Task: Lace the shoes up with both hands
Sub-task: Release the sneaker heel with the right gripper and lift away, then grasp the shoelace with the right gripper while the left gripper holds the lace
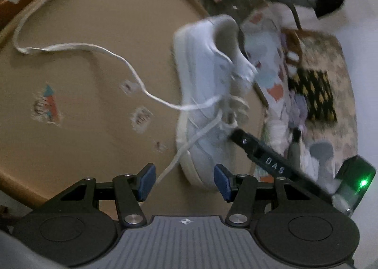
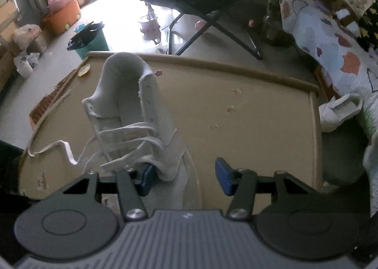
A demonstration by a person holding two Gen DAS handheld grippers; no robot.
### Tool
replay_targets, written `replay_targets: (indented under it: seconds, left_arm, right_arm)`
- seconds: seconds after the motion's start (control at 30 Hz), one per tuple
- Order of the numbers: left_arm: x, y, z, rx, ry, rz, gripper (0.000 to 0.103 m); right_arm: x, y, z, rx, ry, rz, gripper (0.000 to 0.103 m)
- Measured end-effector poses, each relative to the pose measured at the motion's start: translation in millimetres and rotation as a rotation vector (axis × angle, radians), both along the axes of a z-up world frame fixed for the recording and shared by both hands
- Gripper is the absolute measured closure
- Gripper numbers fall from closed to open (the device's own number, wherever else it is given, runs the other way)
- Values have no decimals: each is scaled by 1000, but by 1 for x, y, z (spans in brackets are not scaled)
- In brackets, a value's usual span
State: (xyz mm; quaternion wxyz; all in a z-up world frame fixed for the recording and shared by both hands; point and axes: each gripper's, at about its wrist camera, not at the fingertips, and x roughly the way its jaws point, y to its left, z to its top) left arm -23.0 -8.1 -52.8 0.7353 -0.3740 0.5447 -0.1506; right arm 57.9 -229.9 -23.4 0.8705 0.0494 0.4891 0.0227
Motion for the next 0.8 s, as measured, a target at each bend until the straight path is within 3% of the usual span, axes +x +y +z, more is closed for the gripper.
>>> replay_targets:
  seconds: [0.23, 0.27, 0.3, 0.33, 0.43, 0.5, 0.67, 0.8]
  left_arm:
    - [1, -33, -12, 84, 4, -162, 52]
    - [1, -38, -14, 96, 6, -183, 60]
    - [2, -43, -15, 106, 7, -204, 80]
    - [2, -48, -17, 107, 10, -218, 91]
    - [3, -60, -14, 99, -9, -252, 99]
    - [6, -66, -2, 87, -57, -240, 100]
    - [25, -59, 33, -29, -133, -70, 101]
    - [44, -62, 59, -67, -194, 16, 101]
  right_arm:
    - [-45, -17, 17, 18, -25, -72, 48]
    - [-50, -20, 17, 26, -22, -87, 48]
    - [-57, -22, 18, 34, -18, -95, 48]
    - [-65, -23, 18, 43, -15, -99, 48]
    - [-86, -25, 18, 62, 1, -115, 48]
    - [-96, -26, 17, 72, 18, -117, 48]
    - [-113, -30, 18, 80, 40, -132, 48]
    - [-119, -31, 23, 120, 35, -135, 48]
